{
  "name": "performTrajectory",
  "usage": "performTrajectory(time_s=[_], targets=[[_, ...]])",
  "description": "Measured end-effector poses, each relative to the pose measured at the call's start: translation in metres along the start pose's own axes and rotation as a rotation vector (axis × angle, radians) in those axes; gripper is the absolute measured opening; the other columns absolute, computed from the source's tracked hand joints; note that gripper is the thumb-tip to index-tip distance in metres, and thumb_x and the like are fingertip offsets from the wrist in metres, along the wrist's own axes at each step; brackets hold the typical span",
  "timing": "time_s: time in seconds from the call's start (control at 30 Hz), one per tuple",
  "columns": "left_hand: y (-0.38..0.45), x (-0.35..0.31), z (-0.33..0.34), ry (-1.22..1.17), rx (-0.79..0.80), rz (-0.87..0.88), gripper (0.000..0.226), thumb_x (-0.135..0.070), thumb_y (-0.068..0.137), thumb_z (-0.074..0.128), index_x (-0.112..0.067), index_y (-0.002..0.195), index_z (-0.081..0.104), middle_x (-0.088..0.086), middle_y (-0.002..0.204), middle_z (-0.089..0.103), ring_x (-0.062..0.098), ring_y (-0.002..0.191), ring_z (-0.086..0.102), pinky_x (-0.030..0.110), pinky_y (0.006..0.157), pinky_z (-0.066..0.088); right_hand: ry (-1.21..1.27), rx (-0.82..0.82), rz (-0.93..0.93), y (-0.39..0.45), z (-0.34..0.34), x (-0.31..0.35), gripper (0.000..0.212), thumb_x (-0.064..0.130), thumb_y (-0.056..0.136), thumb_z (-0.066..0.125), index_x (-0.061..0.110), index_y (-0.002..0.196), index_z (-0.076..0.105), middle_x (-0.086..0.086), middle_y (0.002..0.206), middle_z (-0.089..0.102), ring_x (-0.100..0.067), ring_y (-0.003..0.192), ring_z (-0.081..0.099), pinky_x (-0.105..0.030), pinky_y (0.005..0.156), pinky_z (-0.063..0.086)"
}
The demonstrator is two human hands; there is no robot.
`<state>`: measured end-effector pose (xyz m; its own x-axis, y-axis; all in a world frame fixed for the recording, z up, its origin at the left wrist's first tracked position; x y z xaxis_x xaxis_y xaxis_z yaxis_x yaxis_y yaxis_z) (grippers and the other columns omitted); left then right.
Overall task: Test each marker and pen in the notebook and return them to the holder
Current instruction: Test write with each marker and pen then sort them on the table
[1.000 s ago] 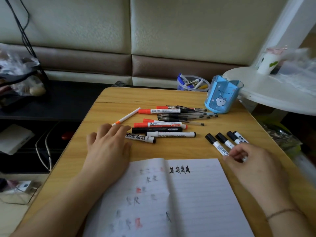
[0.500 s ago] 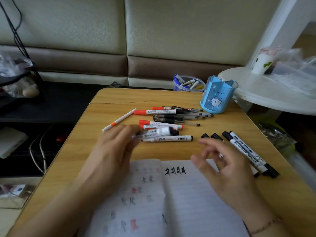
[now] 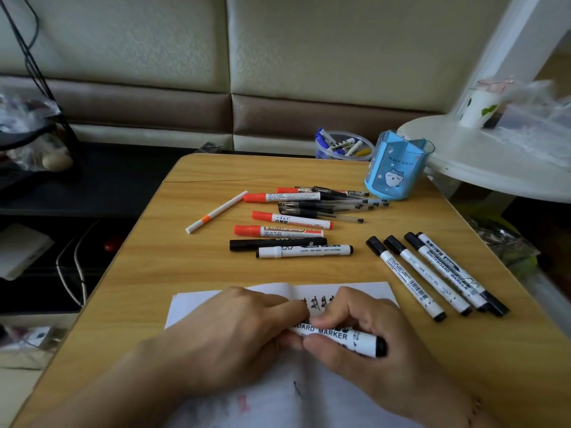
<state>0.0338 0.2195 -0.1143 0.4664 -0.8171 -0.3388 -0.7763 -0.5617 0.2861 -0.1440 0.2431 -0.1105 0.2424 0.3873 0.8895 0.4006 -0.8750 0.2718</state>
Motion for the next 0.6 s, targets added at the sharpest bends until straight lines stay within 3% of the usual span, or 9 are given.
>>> performTrajectory(time_s=[0.13, 0.23, 0.3, 0.37, 0.43, 0.5, 0.6], targets=[[-0.003, 0.002, 0.001, 0.023, 0.017, 0.018, 0.024, -0.042, 0.101, 0.038, -0.025, 0.097, 0.054, -0.006, 0.073, 0.057, 0.02, 0.06, 0.05, 0.029, 0.048, 0.034, -0.03, 0.04, -0.067, 0.0, -0.001, 0.003, 0.014, 0.041, 0.085, 0.069, 0.03, 0.081, 0.061, 0.014, 0.074, 0.067, -0.006, 0.058, 0.06, -0.023, 0.052, 0.045], [-0.003, 0.003, 0.002, -0.012, 0.002, 0.032, 0.029, -0.049, 0.102, 0.038, -0.027, 0.109, 0.056, -0.008, 0.079, 0.061, 0.019, 0.064, 0.055, 0.028, 0.05, 0.039, -0.023, 0.04, -0.136, -0.001, -0.001, 0.005, 0.012, 0.038, 0.085, 0.07, 0.03, 0.082, 0.062, 0.019, 0.072, 0.063, 0.002, 0.054, 0.054, -0.016, 0.052, 0.041], [-0.001, 0.005, -0.001, -0.072, -0.046, -0.02, 0.034, -0.059, 0.096, 0.044, -0.034, 0.12, 0.049, -0.015, 0.084, 0.059, 0.013, 0.066, 0.057, 0.026, 0.053, 0.042, 0.02, -0.026, -0.152, -0.001, -0.006, 0.006, 0.012, 0.032, 0.08, 0.076, 0.03, 0.081, 0.064, 0.017, 0.068, 0.063, 0.002, 0.053, 0.052, -0.016, 0.05, 0.04], [-0.003, 0.007, -0.005, -0.179, -0.125, -0.106, 0.041, -0.06, 0.091, 0.05, -0.037, 0.123, 0.039, -0.019, 0.082, 0.049, 0.005, 0.065, 0.049, 0.025, 0.058, 0.04, 0.095, -0.194, -0.138, -0.001, -0.02, 0.007, 0.015, 0.029, 0.07, 0.079, 0.029, 0.072, 0.064, 0.009, 0.062, 0.06, -0.005, 0.051, 0.05, -0.018, 0.048, 0.041], [-0.008, 0.011, -0.007, -0.233, -0.202, -0.154, 0.035, -0.035, 0.089, 0.051, -0.034, 0.12, 0.036, -0.021, 0.089, 0.043, 0.001, 0.07, 0.044, 0.016, 0.064, 0.037, 0.247, -0.384, -0.049, 0.0, -0.037, 0.002, 0.029, 0.045, 0.06, 0.084, 0.027, 0.063, 0.061, 0.006, 0.057, 0.055, -0.007, 0.051, 0.047, -0.021, 0.046, 0.041], [-0.01, 0.017, -0.006, -0.231, -0.276, -0.158, 0.049, -0.002, 0.078, 0.046, -0.029, 0.118, 0.035, -0.022, 0.099, 0.038, -0.002, 0.079, 0.04, 0.008, 0.072, 0.034, 0.358, -0.51, 0.059, 0.002, -0.048, -0.005, 0.042, 0.059, 0.053, 0.084, 0.025, 0.065, 0.062, 0.005, 0.055, 0.05, -0.007, 0.05, 0.048, -0.022, 0.046, 0.043], [-0.004, 0.026, 0.003, -0.162, -0.375, -0.116, 0.082, 0.019, 0.064, 0.041, -0.033, 0.127, 0.035, -0.011, 0.12, 0.04, 0.005, 0.088, 0.043, 0.016, 0.078, 0.036, 0.42, -0.459, 0.159, 0.006, -0.053, -0.014, 0.051, 0.054, 0.067, 0.073, 0.012, 0.097, 0.071, -0.011, 0.059, 0.062, -0.024, 0.056, 0.063, -0.029, 0.045, 0.046]])
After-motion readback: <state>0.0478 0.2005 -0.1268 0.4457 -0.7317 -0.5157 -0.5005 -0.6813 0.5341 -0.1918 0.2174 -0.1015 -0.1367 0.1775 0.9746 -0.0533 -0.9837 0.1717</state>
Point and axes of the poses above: each hand's wrist, its own y-axis towards the middle knuckle, its own z-axis out of the palm, x = y × z, the point moved 3 cm from there along y, towards the middle knuckle
